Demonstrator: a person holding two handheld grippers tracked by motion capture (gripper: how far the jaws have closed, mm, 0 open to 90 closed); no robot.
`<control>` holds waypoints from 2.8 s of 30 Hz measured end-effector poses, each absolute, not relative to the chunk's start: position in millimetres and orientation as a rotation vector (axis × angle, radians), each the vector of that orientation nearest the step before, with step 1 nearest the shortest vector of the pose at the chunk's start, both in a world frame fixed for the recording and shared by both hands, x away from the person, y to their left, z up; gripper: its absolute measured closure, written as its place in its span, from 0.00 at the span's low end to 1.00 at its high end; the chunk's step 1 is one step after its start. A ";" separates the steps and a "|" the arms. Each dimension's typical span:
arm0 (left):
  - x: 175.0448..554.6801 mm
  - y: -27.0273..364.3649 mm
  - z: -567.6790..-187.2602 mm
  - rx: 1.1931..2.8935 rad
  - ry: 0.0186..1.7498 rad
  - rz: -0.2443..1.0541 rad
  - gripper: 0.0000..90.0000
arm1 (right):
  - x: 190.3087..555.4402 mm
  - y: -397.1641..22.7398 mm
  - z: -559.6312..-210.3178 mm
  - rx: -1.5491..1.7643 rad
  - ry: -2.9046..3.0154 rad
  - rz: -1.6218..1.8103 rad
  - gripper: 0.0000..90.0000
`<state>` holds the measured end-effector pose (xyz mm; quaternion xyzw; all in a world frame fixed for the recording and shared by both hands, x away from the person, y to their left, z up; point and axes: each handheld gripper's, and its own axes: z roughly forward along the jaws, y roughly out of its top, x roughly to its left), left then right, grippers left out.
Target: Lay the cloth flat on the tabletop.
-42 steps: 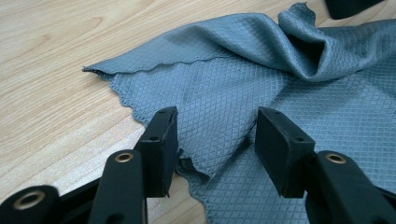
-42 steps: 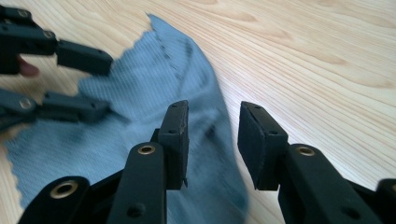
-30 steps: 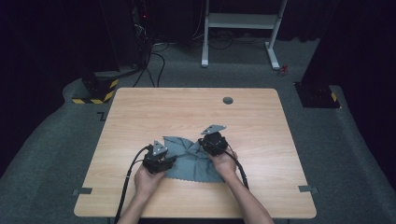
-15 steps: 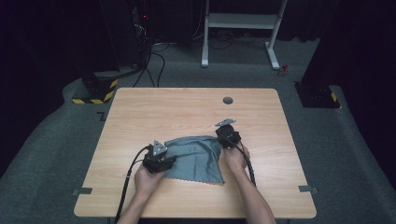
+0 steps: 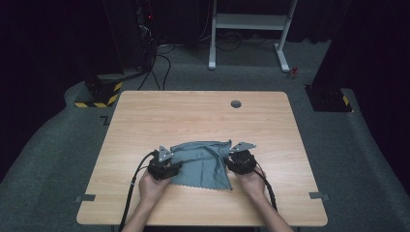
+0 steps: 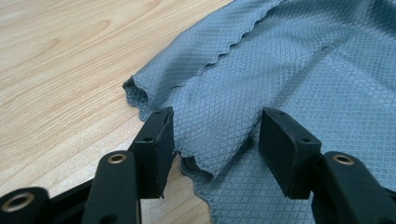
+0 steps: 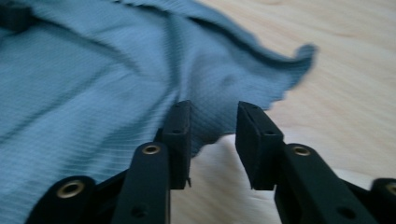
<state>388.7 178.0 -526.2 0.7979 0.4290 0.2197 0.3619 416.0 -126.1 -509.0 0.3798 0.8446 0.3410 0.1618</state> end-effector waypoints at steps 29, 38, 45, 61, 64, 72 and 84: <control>385.7 177.8 -525.9 2.060 1.096 0.573 0.51 | 413.6 -150.0 -489.6 1.107 2.363 0.964 0.81; 348.1 178.1 -514.2 2.118 0.935 0.538 0.67 | 369.6 -148.9 -502.5 0.934 2.489 0.953 0.85; 326.1 177.7 -512.5 2.146 0.889 0.574 0.67 | 349.5 -155.0 -504.8 0.928 2.483 1.008 0.84; 323.0 169.5 -516.6 2.258 0.789 0.455 1.00 | 337.4 -159.5 -513.2 0.837 2.545 0.945 0.99; 317.0 170.6 -516.3 2.258 0.772 0.384 1.00 | 329.8 -163.7 -512.1 0.815 2.565 0.937 0.99; 319.2 174.6 -507.1 2.188 0.795 0.366 0.75 | 318.1 -173.0 -506.1 0.809 2.560 0.983 0.89; 410.8 175.4 -500.1 2.141 1.015 0.508 0.78 | 411.5 -152.2 -500.4 1.040 2.390 1.044 0.89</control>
